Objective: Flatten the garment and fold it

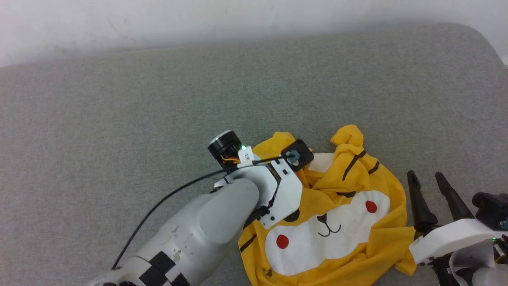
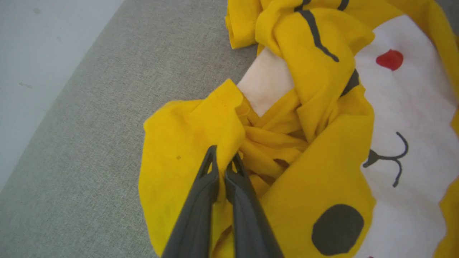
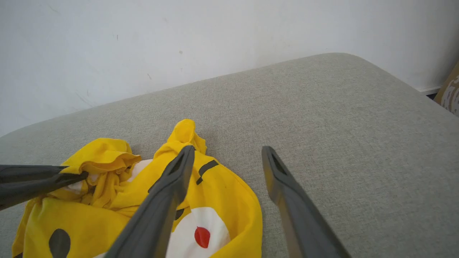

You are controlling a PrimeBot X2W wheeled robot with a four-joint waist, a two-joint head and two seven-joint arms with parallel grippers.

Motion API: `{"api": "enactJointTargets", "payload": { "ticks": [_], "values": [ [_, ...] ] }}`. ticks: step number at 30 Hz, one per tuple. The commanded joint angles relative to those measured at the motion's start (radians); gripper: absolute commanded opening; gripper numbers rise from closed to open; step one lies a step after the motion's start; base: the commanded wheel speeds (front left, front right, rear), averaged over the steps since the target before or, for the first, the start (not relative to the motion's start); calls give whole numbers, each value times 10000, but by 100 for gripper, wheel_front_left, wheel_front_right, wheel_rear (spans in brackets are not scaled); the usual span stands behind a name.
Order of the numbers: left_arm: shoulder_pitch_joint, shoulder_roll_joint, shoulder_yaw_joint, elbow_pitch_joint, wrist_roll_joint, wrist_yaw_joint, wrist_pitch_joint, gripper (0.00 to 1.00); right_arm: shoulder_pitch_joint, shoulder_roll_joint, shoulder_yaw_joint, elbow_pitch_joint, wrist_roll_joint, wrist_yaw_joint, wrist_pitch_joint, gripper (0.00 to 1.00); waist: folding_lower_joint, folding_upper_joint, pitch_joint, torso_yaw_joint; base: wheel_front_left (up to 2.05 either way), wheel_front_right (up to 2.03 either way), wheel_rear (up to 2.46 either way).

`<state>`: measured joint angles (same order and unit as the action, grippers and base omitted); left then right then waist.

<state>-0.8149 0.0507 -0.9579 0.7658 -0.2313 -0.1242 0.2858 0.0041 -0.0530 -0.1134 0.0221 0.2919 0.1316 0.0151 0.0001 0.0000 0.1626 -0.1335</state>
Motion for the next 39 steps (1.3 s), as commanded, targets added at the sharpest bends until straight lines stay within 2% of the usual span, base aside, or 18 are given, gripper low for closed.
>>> {"api": "enactJointTargets", "payload": {
  "ticks": [1,5,10,14,18,22,23,28,33,36,37,38,39],
  "values": [
    [-190,26,160,-18,-191,-36,-238,0,-136,27,49,67,38,-9,-80,100,-1,0,-41,69,0,0,0],
    [-485,12,555,-178,-501,278,-1001,0,-155,27,81,98,35,-9,-55,100,-1,0,-128,235,0,0,0],
    [-882,0,1679,-821,-1340,1059,-2974,0,-144,28,101,56,7,-9,38,100,-1,0,-268,505,0,0,0],
    [-852,0,2666,-1210,-2150,1503,-4208,0,-104,28,101,30,24,-9,96,100,-1,0,-394,714,0,0,0],
    [-134,452,3878,-1631,-2969,2017,-4987,0,-25,28,74,25,49,-9,141,100,-1,0,-496,929,0,0,0],
    [1423,1178,4923,-2092,-3730,2562,-5191,0,103,28,62,2,44,-9,209,100,-1,0,-581,1163,0,0,0],
    [1423,1178,4923,-2092,-3730,2562,-5191,0,103,28,62,2,44,-9,209,100,-1,0,-581,1163,0,0,0],
    [3753,1947,5761,-2470,-4433,3164,-5210,0,186,28,72,-56,-2,-9,327,100,-1,0,-618,1434,0,0,0],
    [5685,2177,6097,-2814,-5012,3628,-4835,0,239,28,38,-157,-77,-9,478,100,-1,0,-670,1747,0,0,0],
    [6525,2180,6098,-2840,-5393,3912,-4052,0,288,28,19,-201,-126,-9,622,100,-1,0,-732,1928,0,0,0],
    [6762,2142,6070,-2827,-5573,4016,-3620,39,306,28,3,-212,-132,-9,672,100,-1,0,-752,1981,0,0,0],
    [6933,2141,5989,-2882,-5681,4036,-3257,94,325,28,-26,-220,-125,-9,721,100,-1,0,-775,2038,0,0,0],
    [7054,2125,5995,-2997,-5813,4040,-3047,100,335,28,-74,-220,-113,-9,775,100,-1,0,-787,2087,0,0,0]
  ]
}}
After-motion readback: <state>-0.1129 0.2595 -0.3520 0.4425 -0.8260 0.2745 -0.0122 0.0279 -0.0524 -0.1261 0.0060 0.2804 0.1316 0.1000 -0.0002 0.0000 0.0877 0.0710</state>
